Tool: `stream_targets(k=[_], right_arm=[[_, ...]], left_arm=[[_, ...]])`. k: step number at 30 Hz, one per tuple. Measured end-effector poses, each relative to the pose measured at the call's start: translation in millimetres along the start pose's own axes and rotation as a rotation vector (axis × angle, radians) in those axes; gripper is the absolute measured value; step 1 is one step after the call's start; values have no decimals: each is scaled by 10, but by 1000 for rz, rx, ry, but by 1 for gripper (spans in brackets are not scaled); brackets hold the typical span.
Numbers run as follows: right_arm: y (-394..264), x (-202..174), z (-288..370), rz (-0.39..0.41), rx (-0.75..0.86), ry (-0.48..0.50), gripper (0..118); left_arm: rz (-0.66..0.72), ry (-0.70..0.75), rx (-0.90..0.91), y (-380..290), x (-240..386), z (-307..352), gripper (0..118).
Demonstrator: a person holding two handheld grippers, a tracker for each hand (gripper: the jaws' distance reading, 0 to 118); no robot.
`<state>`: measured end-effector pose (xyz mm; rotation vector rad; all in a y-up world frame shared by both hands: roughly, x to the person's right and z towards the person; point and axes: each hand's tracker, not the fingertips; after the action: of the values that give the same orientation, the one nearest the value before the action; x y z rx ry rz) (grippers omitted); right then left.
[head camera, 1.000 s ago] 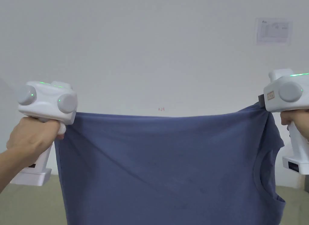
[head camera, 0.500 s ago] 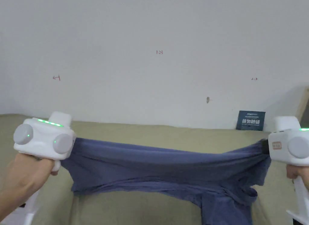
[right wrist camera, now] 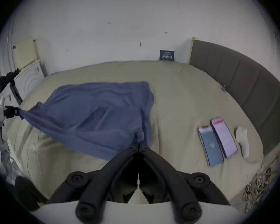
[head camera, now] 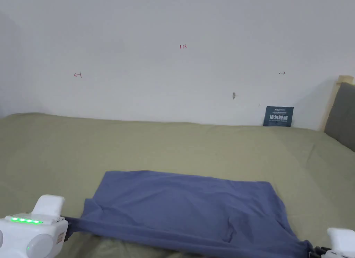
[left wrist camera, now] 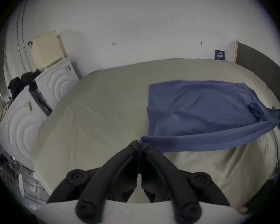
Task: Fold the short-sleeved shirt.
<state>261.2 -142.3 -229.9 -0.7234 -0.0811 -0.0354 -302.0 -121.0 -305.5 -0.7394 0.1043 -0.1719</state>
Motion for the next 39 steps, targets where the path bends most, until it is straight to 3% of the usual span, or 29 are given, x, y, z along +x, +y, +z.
stream_targets(k=[6,11,24,25,26,27,28,30,33,34,35,36,37,39], right_arm=[[-623,63,513,2,-17,21,0],[-895,99,719,10,-43,31,0],[-1005,76,633,-23,-62,19,0],[-1004,76,640,-29,-63,19,14],[-1003,74,656,-36,-58,13,42],[-994,77,672,-42,-54,2,83],[-976,97,674,-51,-61,3,118],[-900,133,774,-99,-11,25,109],[-843,144,837,-105,-14,11,112],[-821,151,860,-106,-10,12,107],[-810,149,876,-105,-10,10,88],[-835,115,919,-99,1,-4,51],[-856,100,941,-87,8,-9,0],[-916,103,940,-73,26,-59,0]], left_arm=[[85,-36,-33,-728,-230,468,3],[68,-70,-79,-1132,-307,658,3],[117,-103,-126,-1303,-299,585,6],[127,-116,-125,-1303,-327,586,27],[143,-122,-115,-1320,-340,612,61],[161,-126,-117,-1316,-364,632,95],[165,-109,-107,-1312,-390,666,111],[168,-93,-75,-1281,-442,773,110],[173,-86,-52,-1206,-532,883,109],[169,-83,-48,-1190,-552,919,100],[166,-69,-38,-1180,-565,950,79],[155,-63,-32,-1166,-584,973,39],[140,-60,-37,-1156,-601,974,0],[126,-71,-62,-1194,-662,935,0]])
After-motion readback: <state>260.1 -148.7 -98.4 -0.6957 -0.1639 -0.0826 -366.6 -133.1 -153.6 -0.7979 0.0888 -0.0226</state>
